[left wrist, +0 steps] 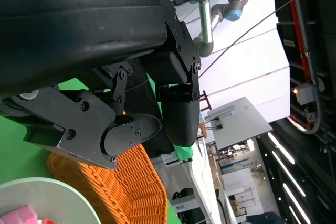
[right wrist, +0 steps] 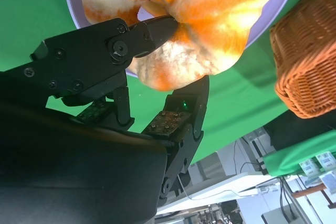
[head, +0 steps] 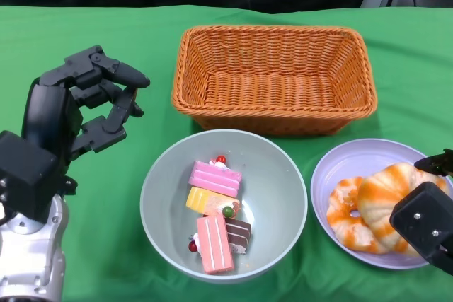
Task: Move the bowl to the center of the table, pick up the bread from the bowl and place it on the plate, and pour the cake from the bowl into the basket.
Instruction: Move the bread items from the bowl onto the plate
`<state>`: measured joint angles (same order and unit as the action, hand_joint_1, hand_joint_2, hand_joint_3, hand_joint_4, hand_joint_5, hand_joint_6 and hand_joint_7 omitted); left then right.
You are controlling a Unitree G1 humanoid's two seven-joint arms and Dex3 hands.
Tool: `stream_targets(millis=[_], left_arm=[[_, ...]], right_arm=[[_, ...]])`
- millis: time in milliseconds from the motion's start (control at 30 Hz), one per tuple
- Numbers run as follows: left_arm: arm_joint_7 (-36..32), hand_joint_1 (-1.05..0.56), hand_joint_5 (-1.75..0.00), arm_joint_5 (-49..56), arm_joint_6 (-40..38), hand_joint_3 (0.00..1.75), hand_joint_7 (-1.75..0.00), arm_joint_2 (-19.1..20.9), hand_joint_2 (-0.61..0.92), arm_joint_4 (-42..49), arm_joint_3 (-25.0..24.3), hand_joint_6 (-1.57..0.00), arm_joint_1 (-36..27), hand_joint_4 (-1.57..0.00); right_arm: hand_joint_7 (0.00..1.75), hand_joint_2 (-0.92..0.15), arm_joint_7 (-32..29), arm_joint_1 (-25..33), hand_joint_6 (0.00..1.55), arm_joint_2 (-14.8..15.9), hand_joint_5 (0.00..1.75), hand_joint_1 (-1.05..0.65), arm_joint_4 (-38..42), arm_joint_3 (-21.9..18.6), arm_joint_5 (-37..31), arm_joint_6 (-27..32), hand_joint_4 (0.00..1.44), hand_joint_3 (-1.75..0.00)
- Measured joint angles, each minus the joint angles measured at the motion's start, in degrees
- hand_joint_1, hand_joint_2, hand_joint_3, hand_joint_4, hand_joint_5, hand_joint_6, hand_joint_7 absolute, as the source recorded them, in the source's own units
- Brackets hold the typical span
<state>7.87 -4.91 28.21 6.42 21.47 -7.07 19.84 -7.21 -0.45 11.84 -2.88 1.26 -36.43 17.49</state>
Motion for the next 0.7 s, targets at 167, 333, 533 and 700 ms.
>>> stream_targets(millis=[167,333,533,700], left_arm=[[0.0,-0.04,-1.41,0.02,-0.07,0.79,-1.04,0.11,0.69,0.0,0.0,-0.85,-0.33,-0.79],[0.0,-0.06,-1.41,0.05,-0.05,0.78,-1.03,0.18,0.69,0.01,0.0,-0.85,-0.33,-0.79],[0.0,-0.06,-1.41,0.14,-0.08,0.78,-1.04,0.22,0.69,0.01,0.01,-0.85,-0.35,-0.79],[0.04,-0.06,-1.41,0.32,-0.06,0.78,-1.05,0.45,0.68,0.04,0.03,-0.85,-0.41,-0.78]], right_arm=[[0.51,-0.92,-0.68,-0.87,0.89,0.06,1.29,-0.29,2.05,0.15,0.61,-0.67,0.71,-0.01],[0.5,-0.92,-2.54,-1.71,0.89,0.06,1.32,-0.29,4.11,0.22,1.04,-1.96,0.72,-0.01],[0.43,-0.92,-4.88,-2.88,0.9,0.06,1.33,-0.3,7.35,0.17,2.35,-3.48,0.72,-0.01],[0.41,-0.92,-6.02,-4.65,0.91,0.06,1.34,-0.31,10.73,0.05,3.89,-4.68,0.69,-0.02]])
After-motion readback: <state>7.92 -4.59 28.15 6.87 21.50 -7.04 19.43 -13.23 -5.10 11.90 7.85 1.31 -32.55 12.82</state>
